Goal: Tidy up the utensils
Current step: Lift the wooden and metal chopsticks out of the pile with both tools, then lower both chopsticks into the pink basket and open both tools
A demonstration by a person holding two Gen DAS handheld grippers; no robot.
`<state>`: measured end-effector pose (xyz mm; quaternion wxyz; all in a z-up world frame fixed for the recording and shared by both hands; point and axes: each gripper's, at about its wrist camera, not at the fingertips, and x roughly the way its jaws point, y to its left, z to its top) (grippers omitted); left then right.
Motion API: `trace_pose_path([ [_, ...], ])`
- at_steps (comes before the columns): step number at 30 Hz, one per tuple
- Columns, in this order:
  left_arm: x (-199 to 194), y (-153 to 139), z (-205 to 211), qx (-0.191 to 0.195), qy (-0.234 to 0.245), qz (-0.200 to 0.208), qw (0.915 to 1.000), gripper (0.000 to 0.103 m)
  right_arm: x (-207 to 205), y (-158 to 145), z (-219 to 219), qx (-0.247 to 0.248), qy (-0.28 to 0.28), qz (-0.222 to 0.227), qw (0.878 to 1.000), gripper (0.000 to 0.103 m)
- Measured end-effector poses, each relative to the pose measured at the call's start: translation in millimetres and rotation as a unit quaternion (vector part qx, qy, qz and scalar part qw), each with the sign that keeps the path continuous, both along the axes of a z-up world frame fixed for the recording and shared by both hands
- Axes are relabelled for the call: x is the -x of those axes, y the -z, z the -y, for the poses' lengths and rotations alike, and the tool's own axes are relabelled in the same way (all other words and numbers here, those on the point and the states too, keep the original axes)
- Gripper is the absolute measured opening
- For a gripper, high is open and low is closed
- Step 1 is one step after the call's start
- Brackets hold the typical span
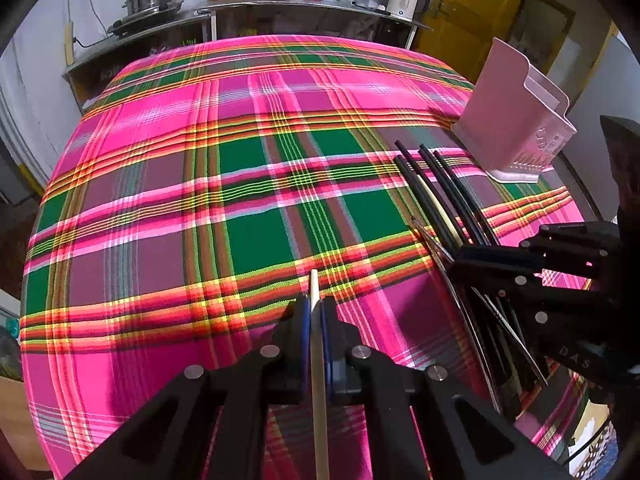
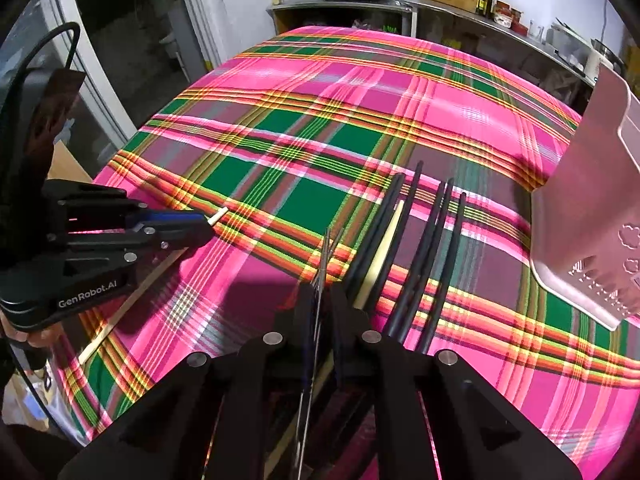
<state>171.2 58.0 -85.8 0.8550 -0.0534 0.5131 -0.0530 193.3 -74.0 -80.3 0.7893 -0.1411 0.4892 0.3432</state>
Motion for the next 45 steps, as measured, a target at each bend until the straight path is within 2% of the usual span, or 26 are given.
trace_pose_path([
  [12,-6.2,-0.6,6.4,-0.020,0.015,0.000,0.9997,0.005,-2.0,1.6,-3.3,-0.007,0.001,-0.009,1.000,0.005],
  [22,-2.7,-7.7,0.7,0.002,0.009,0.001,1.0000,0.005,2.4,-11.0,5.0,-0.027,0.012,0.005,1.000,0.005],
  [27,2.5,-34.2,-1.9,0.015,0.007,0.028,0.9995,0.005,5.7,-30.0,13.9,-0.047,0.023,0.024,0.998,0.005],
  [32,6.9,-75.1,-2.9,0.024,0.008,0.069,0.9973,0.005,10.4,-55.0,27.3,-0.070,0.040,0.049,0.996,0.005],
  [38,18.8,-130.2,4.5,0.035,0.020,0.125,0.9913,0.005,19.6,-94.3,49.7,-0.102,0.063,0.088,0.989,0.005],
  [45,30.8,-172.7,19.2,0.045,0.042,0.168,0.9838,0.005,29.7,-129.6,71.4,-0.132,0.084,0.126,0.980,0.005],
])
